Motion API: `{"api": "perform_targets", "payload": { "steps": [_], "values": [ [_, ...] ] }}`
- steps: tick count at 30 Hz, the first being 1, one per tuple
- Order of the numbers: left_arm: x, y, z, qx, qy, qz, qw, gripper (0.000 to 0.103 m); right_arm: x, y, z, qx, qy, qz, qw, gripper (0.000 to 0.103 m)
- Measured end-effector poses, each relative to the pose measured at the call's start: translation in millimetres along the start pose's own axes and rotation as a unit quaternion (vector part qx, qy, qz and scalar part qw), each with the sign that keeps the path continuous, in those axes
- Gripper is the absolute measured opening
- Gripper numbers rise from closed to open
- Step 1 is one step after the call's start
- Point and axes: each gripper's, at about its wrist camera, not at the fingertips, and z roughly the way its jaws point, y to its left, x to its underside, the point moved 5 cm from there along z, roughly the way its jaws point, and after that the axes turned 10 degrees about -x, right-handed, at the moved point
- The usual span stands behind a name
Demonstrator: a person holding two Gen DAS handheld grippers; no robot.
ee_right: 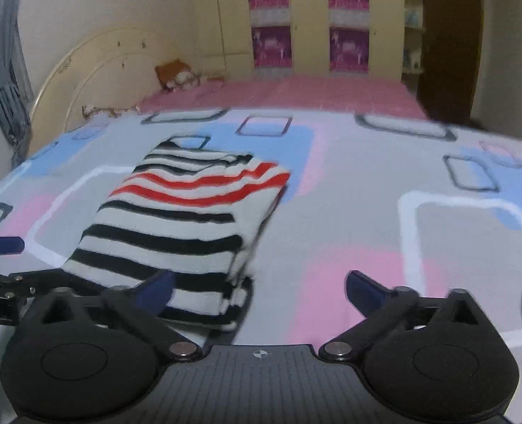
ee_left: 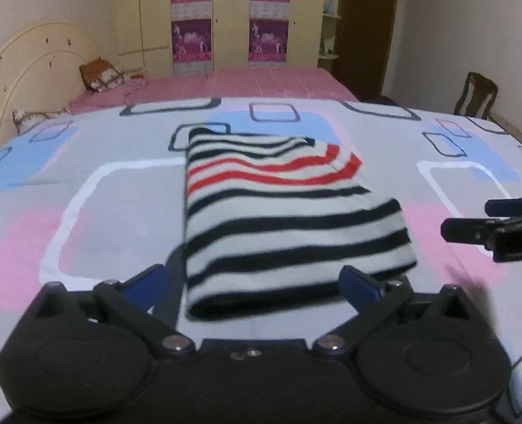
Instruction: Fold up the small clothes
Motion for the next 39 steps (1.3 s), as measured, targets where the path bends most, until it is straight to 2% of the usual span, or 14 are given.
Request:
{"api": "perform_targets", "payload": {
  "steps": [4,13,15,25,31,39],
  "values": [
    [1.8,-6.1,-18.5,0.004,0.001,-0.006,1.0000,0.103,6.8,-0.1,-15.7,0.001,0.005,0.012,1.000,0.103],
    [4.0,-27.4,-96.8,0.003,-0.059,0.008,0.9982,0.103,23.2,31.0,-88.6,0.017,-0.011,0.018,1.000,0.103],
    [9.5,-29.5,-113.9,0.005,-0.073,0.006,0.9973,0.103,29.6,38.8,-107.2,0.017,-0.017,0.018,1.000,0.103],
    [45.6,-39.8,-191.4,0.010,-0.090,-0.008,0.9958,0.103,64.7,59.6,-190.4,0.029,-0.039,0.018,0.999,0.103],
    [51.7,-45.6,-224.5,0.014,-0.119,-0.014,0.9927,0.103,76.4,66.4,-227.0,0.032,-0.059,0.017,0.998,0.103],
    [59.9,-51.2,-236.3,0.019,-0.128,-0.009,0.9915,0.103,86.4,69.2,-247.3,0.035,-0.069,0.020,0.997,0.103]
  ]
}}
